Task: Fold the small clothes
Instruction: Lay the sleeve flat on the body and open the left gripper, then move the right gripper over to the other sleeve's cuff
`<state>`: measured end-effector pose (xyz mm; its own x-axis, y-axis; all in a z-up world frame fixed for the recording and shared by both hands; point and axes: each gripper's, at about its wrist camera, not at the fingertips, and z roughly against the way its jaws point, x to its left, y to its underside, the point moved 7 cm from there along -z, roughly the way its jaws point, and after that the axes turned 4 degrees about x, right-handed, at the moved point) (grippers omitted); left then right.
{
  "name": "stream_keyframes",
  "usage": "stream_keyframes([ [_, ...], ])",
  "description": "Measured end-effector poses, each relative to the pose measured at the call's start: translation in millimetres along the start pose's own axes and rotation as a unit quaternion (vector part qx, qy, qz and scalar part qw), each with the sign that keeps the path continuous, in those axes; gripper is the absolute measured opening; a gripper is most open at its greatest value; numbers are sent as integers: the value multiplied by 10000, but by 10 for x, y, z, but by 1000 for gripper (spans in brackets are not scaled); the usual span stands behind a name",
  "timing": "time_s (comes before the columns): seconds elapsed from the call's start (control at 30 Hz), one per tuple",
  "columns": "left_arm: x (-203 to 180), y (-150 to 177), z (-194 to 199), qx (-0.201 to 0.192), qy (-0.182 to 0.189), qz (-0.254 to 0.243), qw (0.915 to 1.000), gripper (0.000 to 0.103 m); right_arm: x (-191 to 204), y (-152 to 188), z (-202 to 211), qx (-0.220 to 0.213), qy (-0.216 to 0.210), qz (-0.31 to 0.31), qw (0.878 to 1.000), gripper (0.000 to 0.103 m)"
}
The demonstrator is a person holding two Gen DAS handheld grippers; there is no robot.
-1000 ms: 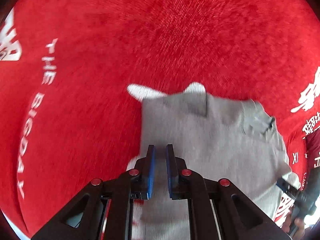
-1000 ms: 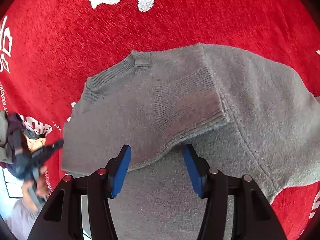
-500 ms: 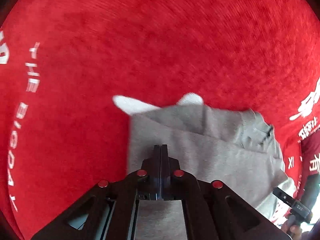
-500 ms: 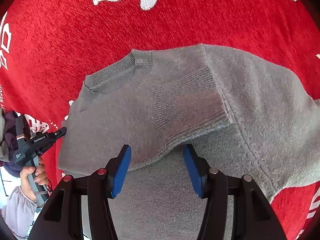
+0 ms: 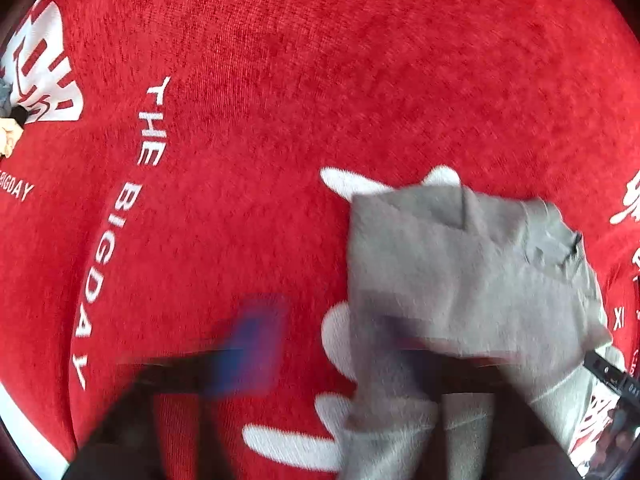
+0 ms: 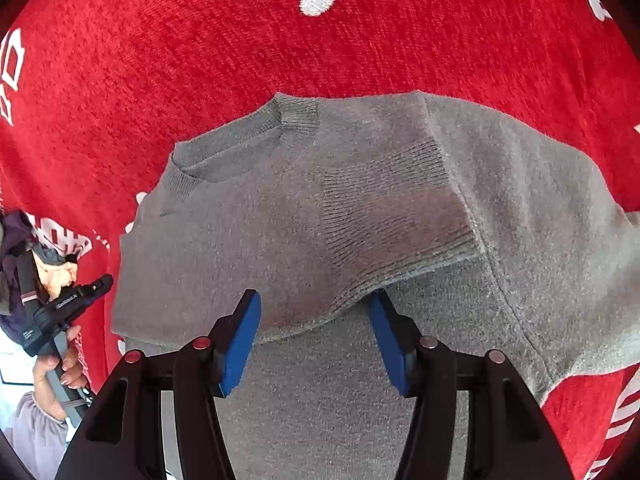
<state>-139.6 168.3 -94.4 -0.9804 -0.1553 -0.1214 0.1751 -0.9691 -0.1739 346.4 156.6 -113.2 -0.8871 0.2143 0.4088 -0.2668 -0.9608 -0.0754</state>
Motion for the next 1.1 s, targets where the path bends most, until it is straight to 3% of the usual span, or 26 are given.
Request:
stream_keyframes([
  [0.03, -63, 40, 60, -171, -69, -41, 9998, 101, 13, 9, 10, 3, 10, 19, 10000, 60],
  [0.27, -378, 383, 201, -132, -9, -320, 9994, 101, 52, 146, 194, -36, -78, 91, 9999, 62],
  [0.43, -43, 592, -71, 191, -859, -312, 9956, 101, 104, 311, 296, -13, -129, 158, 9998, 62],
  [0.5, 53, 650, -64, 172, -639, -130, 9977, 101, 111, 373, 349, -24, -138, 195, 9997, 62],
  [0.73, 3, 823, 33, 479, -760, -265, 9956, 101, -58, 582, 452, 62, -70, 104, 9999, 67],
  [0.9, -361, 1046, 209, 621, -566, -289, 9960, 101, -218, 741, 511, 126, -48, -132, 9998, 72],
  [1.1, -952, 1282, 270, 774, -551, -862, 9917, 101, -458, 907, 581, 187, -31, -501, 9986, 72],
])
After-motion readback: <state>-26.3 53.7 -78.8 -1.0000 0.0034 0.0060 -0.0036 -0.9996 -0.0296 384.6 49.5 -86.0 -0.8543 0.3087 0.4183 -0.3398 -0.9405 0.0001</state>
